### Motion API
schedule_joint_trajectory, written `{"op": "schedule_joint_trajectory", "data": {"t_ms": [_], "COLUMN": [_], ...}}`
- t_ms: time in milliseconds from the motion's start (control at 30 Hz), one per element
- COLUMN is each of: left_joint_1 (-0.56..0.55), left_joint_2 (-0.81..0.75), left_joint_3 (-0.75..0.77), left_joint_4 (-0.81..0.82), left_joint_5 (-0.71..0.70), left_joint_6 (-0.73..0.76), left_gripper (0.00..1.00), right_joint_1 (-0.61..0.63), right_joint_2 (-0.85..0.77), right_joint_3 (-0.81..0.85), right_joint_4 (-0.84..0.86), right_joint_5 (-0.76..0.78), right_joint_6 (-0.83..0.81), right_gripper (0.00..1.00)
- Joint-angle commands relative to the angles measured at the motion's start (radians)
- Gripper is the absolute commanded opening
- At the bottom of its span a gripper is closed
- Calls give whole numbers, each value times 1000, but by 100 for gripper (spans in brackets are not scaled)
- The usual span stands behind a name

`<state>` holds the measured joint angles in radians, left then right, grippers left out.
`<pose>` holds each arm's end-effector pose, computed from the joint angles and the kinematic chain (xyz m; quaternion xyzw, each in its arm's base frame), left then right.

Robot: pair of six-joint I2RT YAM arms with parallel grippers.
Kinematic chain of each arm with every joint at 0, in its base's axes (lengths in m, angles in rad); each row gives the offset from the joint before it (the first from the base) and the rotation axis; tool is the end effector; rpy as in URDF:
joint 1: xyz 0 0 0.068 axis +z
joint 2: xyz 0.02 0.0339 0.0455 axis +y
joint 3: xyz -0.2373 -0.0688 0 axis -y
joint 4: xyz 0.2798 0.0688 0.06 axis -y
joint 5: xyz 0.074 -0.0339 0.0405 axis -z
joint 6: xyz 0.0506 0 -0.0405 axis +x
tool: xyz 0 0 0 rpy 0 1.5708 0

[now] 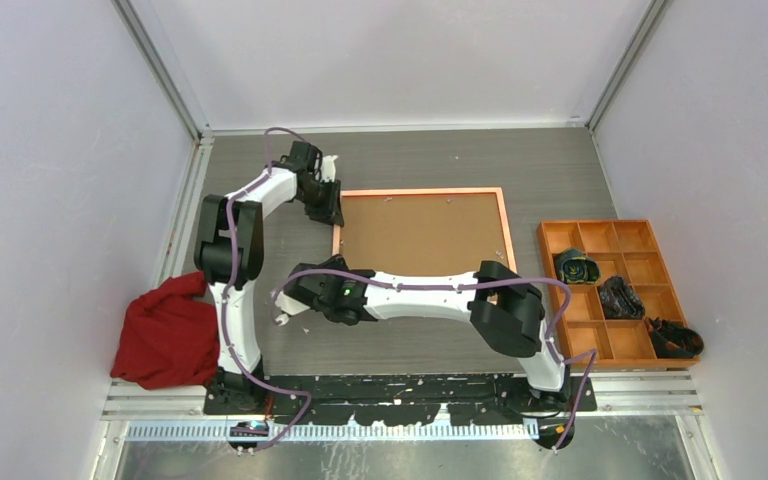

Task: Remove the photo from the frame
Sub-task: Release the photo frame item from the photo frame.

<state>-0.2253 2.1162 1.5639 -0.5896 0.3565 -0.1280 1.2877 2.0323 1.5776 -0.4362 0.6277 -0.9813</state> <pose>0.4476 -0.1207 0.1102 0.0845 0.9586 -0.2074 0.1757 0.1614 0.4484 0.1676 -0.7692 0.4722 -0.2393 0.3579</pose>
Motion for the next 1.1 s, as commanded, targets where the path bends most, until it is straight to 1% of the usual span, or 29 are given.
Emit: {"op": "schedule_joint_trajectory", "data": {"t_ms": [0,367,600,833,967,1067], "left_joint_1": [14,18,18,18,17,18], "left_joint_2": [61,65,69,81,92,92], "left_joint_3": [-10,-7,-5,9,16,16], "left_joint_4": [-38,-40,-42,-57,-75,-76], "left_joint_5": [16,34,38,31,30,27], "left_joint_6": [15,18,20,18,20,19], "left_gripper": [20,20,19,9,5,1], "right_joint_1": [4,6,6,16,12,5], "right_joint_2": [1,29,37,50,60,65], "right_joint_3": [17,-19,-82,-187,-180,-144], "right_joint_4": [-7,58,126,273,284,223], "right_joint_5": [34,30,31,75,83,76], "right_joint_6": [-87,-151,-204,-312,-289,-222], "right_gripper": [1,1,1,1,1,1]}}
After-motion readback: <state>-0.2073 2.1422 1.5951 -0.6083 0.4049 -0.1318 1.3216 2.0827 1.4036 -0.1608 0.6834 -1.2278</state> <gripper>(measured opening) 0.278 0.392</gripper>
